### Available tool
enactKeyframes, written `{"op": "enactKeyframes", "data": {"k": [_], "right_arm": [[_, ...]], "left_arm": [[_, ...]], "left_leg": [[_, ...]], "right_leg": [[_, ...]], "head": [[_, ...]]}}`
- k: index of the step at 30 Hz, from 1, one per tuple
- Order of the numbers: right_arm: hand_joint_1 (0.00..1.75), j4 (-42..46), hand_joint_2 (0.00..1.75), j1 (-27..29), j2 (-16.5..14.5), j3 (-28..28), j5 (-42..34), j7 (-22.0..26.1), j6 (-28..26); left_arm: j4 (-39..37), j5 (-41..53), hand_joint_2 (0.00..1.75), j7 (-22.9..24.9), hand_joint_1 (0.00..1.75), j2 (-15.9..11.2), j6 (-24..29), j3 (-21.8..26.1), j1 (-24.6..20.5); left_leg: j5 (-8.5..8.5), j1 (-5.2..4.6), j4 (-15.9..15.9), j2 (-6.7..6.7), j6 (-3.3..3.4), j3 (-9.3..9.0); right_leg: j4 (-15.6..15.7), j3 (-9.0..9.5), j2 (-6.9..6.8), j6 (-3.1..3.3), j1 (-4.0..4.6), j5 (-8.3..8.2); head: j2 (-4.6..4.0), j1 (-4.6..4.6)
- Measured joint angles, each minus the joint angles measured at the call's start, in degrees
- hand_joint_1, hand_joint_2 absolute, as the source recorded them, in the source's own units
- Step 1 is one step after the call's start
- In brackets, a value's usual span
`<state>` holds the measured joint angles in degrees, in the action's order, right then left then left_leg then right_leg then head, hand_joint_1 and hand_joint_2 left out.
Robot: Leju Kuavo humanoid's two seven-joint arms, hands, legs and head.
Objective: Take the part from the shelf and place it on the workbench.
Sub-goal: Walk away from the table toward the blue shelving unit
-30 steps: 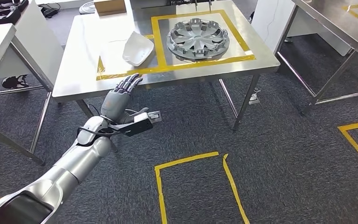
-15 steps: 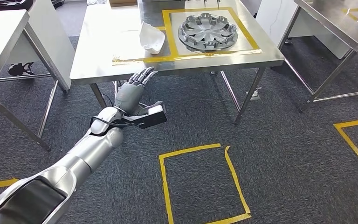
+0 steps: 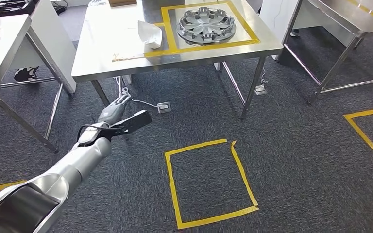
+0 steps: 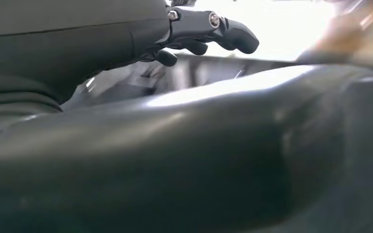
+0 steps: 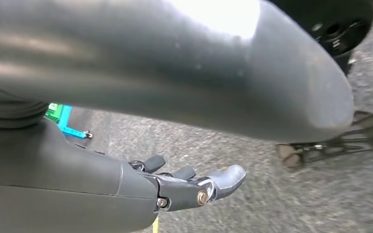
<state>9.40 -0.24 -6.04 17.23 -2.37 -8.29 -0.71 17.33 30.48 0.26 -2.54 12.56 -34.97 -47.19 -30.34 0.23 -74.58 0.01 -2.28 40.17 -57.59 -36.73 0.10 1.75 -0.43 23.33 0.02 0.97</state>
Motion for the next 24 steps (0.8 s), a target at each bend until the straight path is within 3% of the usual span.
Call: {"op": "enactKeyframes", "data": {"k": [1,2,4,6,8,10,12,13,14,15,18,19,20,24], "right_arm": [[0.0,0.0,0.0,0.14,0.0,0.12,-0.05,0.01,0.03],[0.0,0.0,0.0,0.24,0.03,0.21,-0.11,0.02,0.08],[0.0,0.0,0.0,0.33,0.18,0.33,-0.31,0.05,0.24],[0.0,0.0,0.0,0.34,0.41,0.43,-0.45,0.03,0.57],[0.0,0.0,0.87,0.55,0.77,0.54,-0.49,-0.04,1.02],[0.0,-0.01,1.75,0.96,1.06,0.6,-0.41,-0.07,1.27],[0.0,-0.02,1.75,1.3,1.25,0.61,-0.18,-0.06,1.25],[0.0,-0.02,1.75,1.39,1.38,0.61,-0.03,-0.06,1.12],[0.0,-0.02,1.75,1.44,1.51,0.61,0.12,-0.09,0.98],[0.0,-0.02,1.75,1.46,1.65,0.61,0.25,-0.16,0.84],[0.0,-0.02,1.75,1.49,2.1,0.61,0.41,-0.42,0.66],[0.0,-0.02,1.75,1.47,2.21,0.61,0.42,-0.47,0.63],[0.0,-0.02,1.75,1.41,2.29,0.61,0.36,-0.65,0.62],[0.0,0.44,1.75,1.81,2.64,-0.36,-0.5,-1.47,0.52]], "left_arm": [[-0.62,-1.57,1.31,1.38,0.0,-0.7,-1.42,0.8,1.26],[-1.15,-3.31,1.75,2.82,0.0,-1.38,-2.69,1.75,2.61],[-2.0,-6.98,1.75,5.83,0.0,-2.5,-4.57,4.14,5.8],[-2.96,-10.83,1.75,9.5,0.0,-3.4,-5.85,7.04,10.18],[-3.94,-15.37,1.75,13.31,0.0,-3.89,-6.34,10.3,15.64],[-4.74,-19.72,1.75,15.94,0.0,-4.03,-5.93,13.99,21.39],[-5.5,-22.75,1.75,17.85,0.0,-4.09,-5.32,17.51,26.86],[-5.85,-24.17,1.75,18.64,0.0,-4.07,-5.0,19.13,29.38],[-6.16,-25.79,1.75,19.04,0.0,-3.95,-4.54,20.71,31.76],[-6.43,-27.59,1.75,18.99,0.0,-3.74,-3.93,22.36,34.04],[-6.94,-31.38,1.75,17.79,0.0,-2.69,-2.18,27.03,39.3],[-7.06,-31.89,1.75,17.69,0.0,-2.41,-1.8,28.22,40.34],[-7.16,-32.38,1.75,17.86,0.0,-2.19,-1.42,29.24,41.09],[-6.63,-34.06,1.75,17.98,0.0,-1.28,-0.42,32.37,43.91]], "left_leg": [[1.7,0.03,2.24,0.04,-0.02,-2.28],[2.16,0.04,6.06,0.13,0.04,-5.28],[0.57,-0.11,13.95,0.27,0.59,-10.72],[-0.84,-0.43,16.94,0.4,1.56,-12.4],[-0.39,-0.44,17.05,0.74,2.61,-12.19],[0.29,-0.27,17.2,1.08,3.42,-11.8],[0.74,-0.27,17.11,1.19,3.67,-11.04],[0.92,-0.28,17.01,1.21,3.64,-10.65],[1.04,-0.29,16.89,1.24,3.58,-10.35],[1.1,-0.3,16.78,1.25,3.52,-10.15],[1.18,-0.3,16.52,1.13,3.22,-10.17],[1.17,-0.35,16.43,1.0,3.02,-10.18],[1.17,-0.41,16.37,0.87,2.89,-10.07],[1.31,-0.33,16.58,0.71,2.42,-10.02]], "right_leg": [[-0.1,-0.63,0.0,-0.17,-0.06,-0.48],[-0.24,-1.11,-0.01,-0.39,-0.08,-0.89],[-0.59,-1.61,-0.01,-0.99,0.0,-1.52],[-0.62,-1.61,0.04,-1.7,-0.03,-2.08],[-0.9,-1.77,0.15,-2.37,-0.21,-2.02],[-4.7,-3.24,0.17,-2.94,-0.33,1.05],[-12.57,-5.99,0.12,-3.41,-0.4,6.15],[-15.91,-6.93,0.12,-3.55,-0.42,7.9],[-17.43,-6.91,0.11,-3.57,-0.4,8.62],[-16.55,-5.63,0.11,-3.47,-0.38,8.26],[-4.87,2.38,0.13,-2.48,0.01,5.03],[-2.01,4.06,0.06,-2.19,0.16,4.46],[-0.72,4.72,-0.04,-2.07,0.28,4.34],[-0.49,4.73,-0.23,-1.95,0.51,4.1]], "head": [[0.0,0.04],[0.0,0.09],[-0.01,0.14],[-0.01,0.14],[-0.01,0.14],[-0.01,0.08],[-0.02,0.02],[-0.02,0.0],[-0.02,0.01],[-0.02,0.01],[-0.02,0.02],[-0.01,0.02],[-0.01,0.04],[-0.02,0.06]]}}
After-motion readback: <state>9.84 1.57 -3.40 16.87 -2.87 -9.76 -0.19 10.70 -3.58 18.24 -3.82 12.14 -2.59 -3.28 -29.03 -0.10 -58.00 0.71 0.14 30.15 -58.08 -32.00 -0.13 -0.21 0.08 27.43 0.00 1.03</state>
